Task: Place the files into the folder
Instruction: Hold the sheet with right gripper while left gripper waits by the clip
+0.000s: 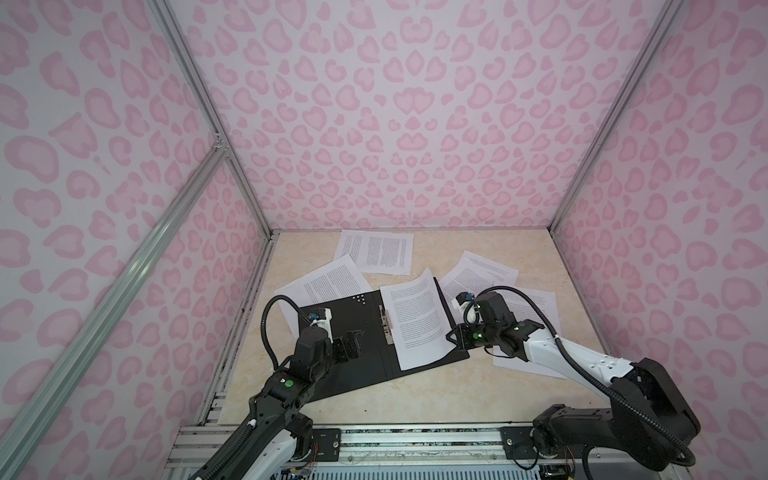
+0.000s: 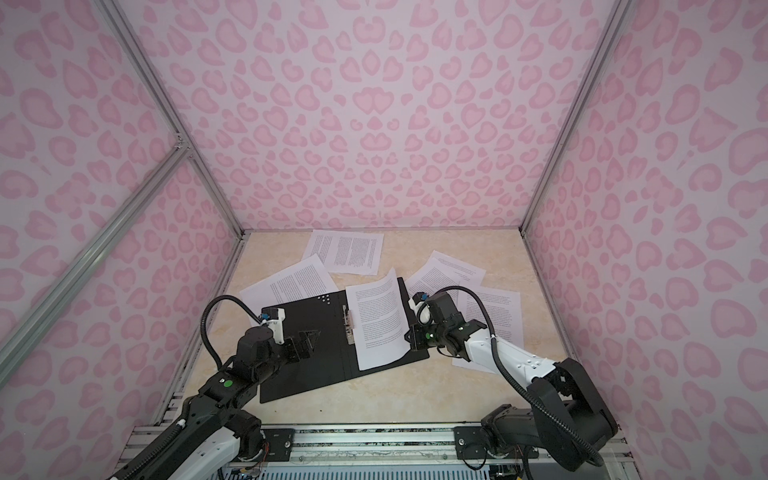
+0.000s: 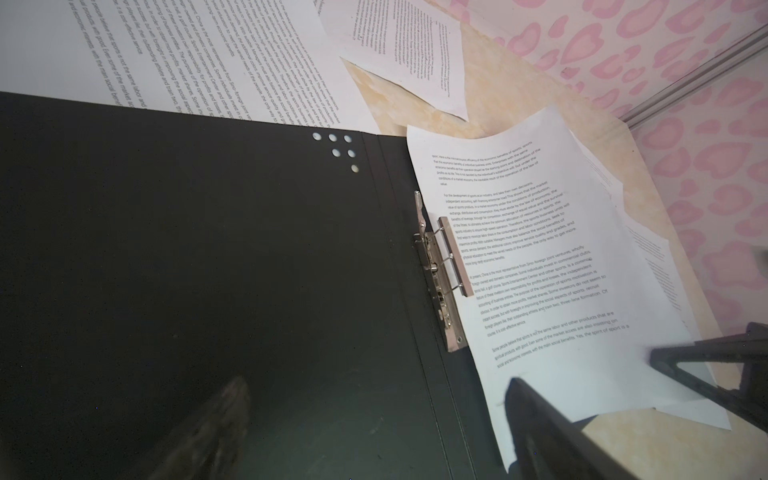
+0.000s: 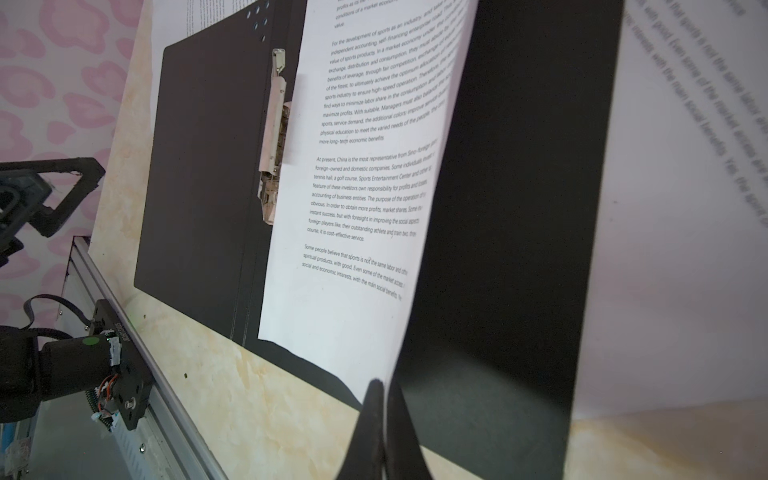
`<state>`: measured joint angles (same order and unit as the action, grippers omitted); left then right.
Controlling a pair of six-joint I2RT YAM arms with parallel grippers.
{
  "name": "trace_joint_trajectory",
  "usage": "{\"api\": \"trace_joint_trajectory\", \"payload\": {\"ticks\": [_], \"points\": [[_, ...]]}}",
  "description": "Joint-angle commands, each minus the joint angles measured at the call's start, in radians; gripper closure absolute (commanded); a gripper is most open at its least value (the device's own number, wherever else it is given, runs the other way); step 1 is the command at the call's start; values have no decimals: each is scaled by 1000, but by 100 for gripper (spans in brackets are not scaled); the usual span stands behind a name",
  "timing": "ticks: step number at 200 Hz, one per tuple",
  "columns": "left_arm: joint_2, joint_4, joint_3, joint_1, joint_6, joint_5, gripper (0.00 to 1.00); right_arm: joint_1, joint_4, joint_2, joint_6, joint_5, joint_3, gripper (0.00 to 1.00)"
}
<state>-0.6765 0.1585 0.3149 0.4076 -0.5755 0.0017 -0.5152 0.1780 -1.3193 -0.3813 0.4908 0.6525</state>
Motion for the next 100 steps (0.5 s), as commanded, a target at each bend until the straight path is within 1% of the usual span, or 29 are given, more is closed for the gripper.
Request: {"api": "trace_joint_trajectory", "payload": {"ticks": [1, 100], "points": [[0, -33, 10, -1, 8, 0, 3, -4, -21, -5, 8, 9, 1, 100], [-9, -37, 10, -1, 7, -1, 2, -14, -18, -4, 7, 11, 4, 100]]}}
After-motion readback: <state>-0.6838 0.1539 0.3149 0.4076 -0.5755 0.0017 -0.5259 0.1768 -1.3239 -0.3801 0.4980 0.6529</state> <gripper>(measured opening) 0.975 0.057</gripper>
